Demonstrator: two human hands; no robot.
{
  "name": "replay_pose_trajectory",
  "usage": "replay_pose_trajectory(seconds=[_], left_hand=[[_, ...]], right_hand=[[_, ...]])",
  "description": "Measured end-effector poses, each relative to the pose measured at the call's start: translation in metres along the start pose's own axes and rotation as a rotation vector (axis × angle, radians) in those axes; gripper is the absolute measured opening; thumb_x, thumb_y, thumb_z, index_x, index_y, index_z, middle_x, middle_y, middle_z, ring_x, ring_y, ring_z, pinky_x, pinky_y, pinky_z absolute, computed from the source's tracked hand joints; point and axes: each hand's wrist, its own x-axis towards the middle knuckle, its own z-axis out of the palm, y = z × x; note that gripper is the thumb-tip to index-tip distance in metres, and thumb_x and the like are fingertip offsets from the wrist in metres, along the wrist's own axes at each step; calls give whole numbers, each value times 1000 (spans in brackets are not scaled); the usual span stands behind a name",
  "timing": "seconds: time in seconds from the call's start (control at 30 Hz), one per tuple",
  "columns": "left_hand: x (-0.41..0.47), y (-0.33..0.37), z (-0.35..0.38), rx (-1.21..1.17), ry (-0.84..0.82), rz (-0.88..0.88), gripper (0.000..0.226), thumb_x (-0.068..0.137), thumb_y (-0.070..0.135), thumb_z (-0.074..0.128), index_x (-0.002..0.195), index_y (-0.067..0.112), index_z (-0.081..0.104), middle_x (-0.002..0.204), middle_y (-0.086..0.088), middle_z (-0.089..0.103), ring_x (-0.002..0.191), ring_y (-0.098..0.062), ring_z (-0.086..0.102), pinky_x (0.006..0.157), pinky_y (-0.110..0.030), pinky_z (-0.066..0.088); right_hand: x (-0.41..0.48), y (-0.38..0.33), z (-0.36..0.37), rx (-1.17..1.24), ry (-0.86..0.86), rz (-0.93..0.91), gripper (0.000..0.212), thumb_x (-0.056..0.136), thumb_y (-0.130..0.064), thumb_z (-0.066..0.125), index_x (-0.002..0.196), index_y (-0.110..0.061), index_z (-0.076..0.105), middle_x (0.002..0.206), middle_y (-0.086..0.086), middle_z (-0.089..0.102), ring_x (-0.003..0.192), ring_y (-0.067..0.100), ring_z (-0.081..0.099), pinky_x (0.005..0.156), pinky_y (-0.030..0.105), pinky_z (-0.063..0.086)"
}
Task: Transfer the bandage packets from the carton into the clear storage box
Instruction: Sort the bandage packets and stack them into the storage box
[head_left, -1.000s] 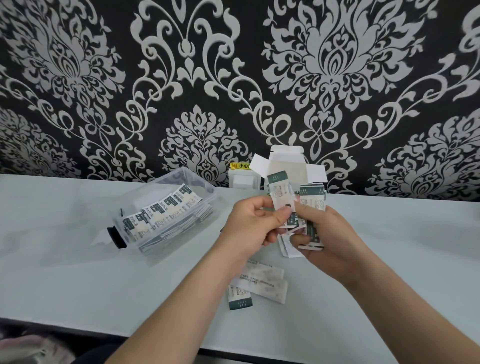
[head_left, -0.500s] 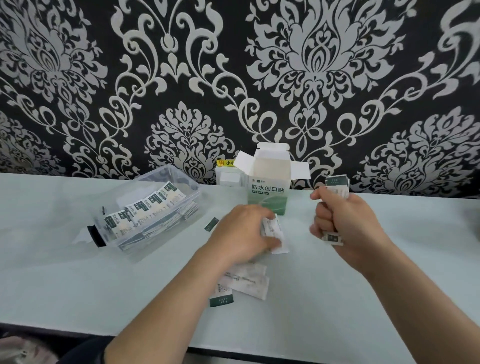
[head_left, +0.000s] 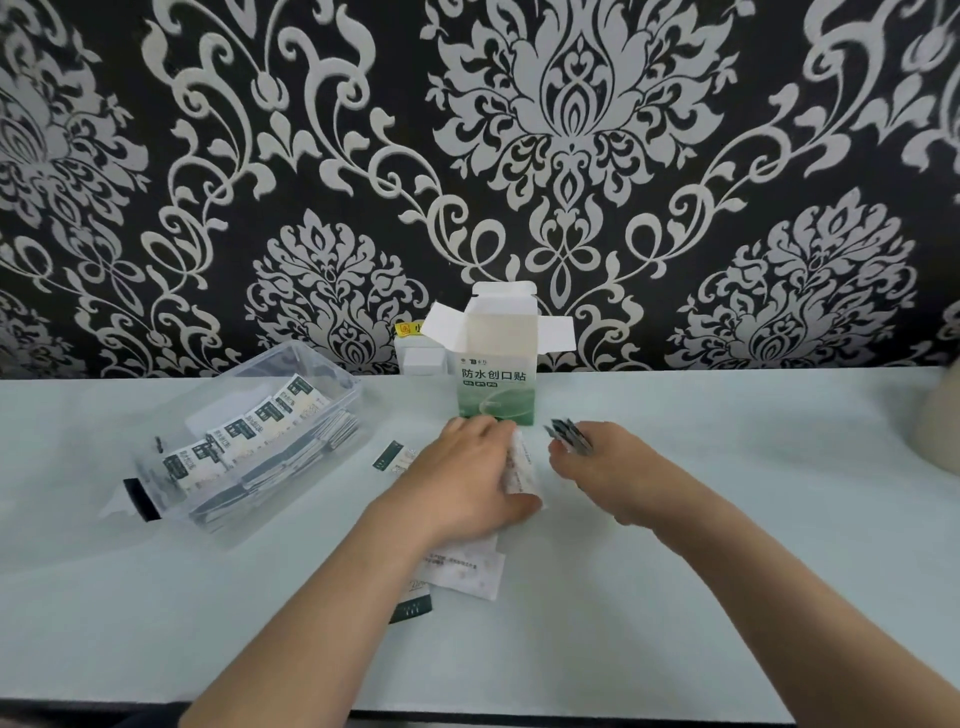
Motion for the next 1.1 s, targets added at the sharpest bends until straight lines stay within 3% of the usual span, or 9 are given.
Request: replay_pose_trajectory(seconds=[0.1,0.27,0.4,0.53,0.67,0.83,0.9,1.0,1.1], left_hand=[[11,3,-3,-35,-7,-64,85,71,56,74,141,25,36,143,2,39,132,-21,33,106,-38,34],[15,8,-1,-289,-20,-93,64,73,31,81,127,31,46,118,7,58,110,-18,54,88,-32,46],[12,9,-2,-475,133,-104,53,80,14,72,119,39,46,109,9,65,98,-15,62,86,-37,51],[7,9,-13,-754,247,-53,67,77,4,73,121,46,45,108,6,66,93,-15,66,85,-43,55],[1,0,-23,-1083,353,-189,82,72,-1,79,125,51,44,116,5,60,102,-18,65,90,-38,53],[-7,-3,-29,-1502,373,-245,68,76,-13,70,125,30,52,89,-6,73,81,-16,71,76,-29,55],[-9,-1,-26,-1486,371,-226,64,78,-10,70,126,27,51,88,-7,75,83,-18,71,77,-30,55],[-11,-1,-27,-1186,494,-192,59,78,-5,73,122,29,51,88,-2,76,83,-18,72,83,-35,56],[-15,-1,-33,-953,598,-153,54,76,1,75,112,36,55,85,5,73,71,-7,68,72,-29,57]], right_hand=[[2,0,5,-115,-13,-9,26,93,-19,50,69,-15,42,62,-2,43,52,13,37,46,23,27],[6,0,8,-56,-23,-7,25,90,-16,52,65,-15,44,58,-3,42,48,12,35,43,20,26],[9,-2,8,112,78,-45,24,90,-17,59,68,-17,49,51,-8,40,43,7,33,40,16,26],[10,-6,7,378,150,-77,25,92,-15,58,69,-17,46,52,-8,37,47,10,30,47,23,24],[8,-10,9,481,148,-149,26,94,-15,56,71,-15,45,52,-8,34,48,12,27,46,25,24],[7,-16,14,564,85,-131,30,95,-15,56,68,-19,42,52,-7,30,46,11,24,42,23,21],[5,-19,18,615,48,-124,30,95,-14,56,69,-18,42,52,-8,32,43,9,24,40,21,21],[2,-26,21,683,36,-98,29,95,-15,55,69,-19,43,52,-10,31,42,7,23,39,19,19],[0,-33,23,764,36,-84,27,96,-26,56,71,-23,47,56,-10,28,46,7,22,43,21,16]])
